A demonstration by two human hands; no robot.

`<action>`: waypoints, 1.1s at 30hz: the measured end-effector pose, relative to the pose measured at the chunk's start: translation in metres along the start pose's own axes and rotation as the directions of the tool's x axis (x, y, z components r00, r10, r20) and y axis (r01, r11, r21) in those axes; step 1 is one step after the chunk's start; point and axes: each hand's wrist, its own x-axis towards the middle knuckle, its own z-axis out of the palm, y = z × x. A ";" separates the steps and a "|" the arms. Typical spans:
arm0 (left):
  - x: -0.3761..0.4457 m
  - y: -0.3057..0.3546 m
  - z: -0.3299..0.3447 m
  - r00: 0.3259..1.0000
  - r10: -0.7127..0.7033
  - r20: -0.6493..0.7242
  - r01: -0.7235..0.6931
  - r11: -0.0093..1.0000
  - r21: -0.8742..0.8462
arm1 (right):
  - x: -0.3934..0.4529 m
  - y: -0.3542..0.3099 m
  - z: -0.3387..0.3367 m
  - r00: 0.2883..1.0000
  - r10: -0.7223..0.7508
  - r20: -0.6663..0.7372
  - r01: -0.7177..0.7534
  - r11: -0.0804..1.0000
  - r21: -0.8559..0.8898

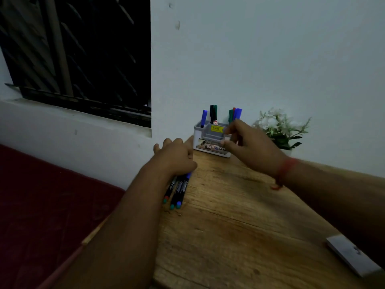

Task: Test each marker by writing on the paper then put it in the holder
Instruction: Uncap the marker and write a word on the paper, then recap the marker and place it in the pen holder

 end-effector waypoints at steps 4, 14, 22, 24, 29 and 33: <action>-0.004 0.003 0.002 0.997 -0.021 0.072 0.015 0.997 0.080 | -0.084 0.021 -0.030 0.994 0.100 0.043 -0.101 0.995 0.023; -0.012 0.043 0.007 0.999 0.041 -0.032 -0.034 0.982 0.187 | -0.178 0.068 -0.085 0.976 0.216 -0.007 -0.214 0.971 0.103; -0.014 0.158 0.016 0.929 0.235 -0.285 -0.290 0.942 -0.168 | -0.174 0.090 -0.070 0.974 0.225 -0.005 -0.223 0.965 0.140; -0.015 0.197 0.020 0.940 0.191 -0.283 -0.298 0.865 -0.405 | -0.175 0.095 -0.071 0.961 0.276 -0.022 -0.265 0.939 0.221; -0.012 0.275 0.041 0.977 0.052 -0.208 -0.194 0.628 -0.753 | -0.178 0.113 -0.084 0.897 0.442 0.012 -0.335 0.663 0.670; -0.019 0.290 0.062 0.997 0.024 -0.068 -0.072 0.360 -0.930 | -0.180 0.129 -0.104 0.812 0.583 -0.032 -0.237 0.379 0.894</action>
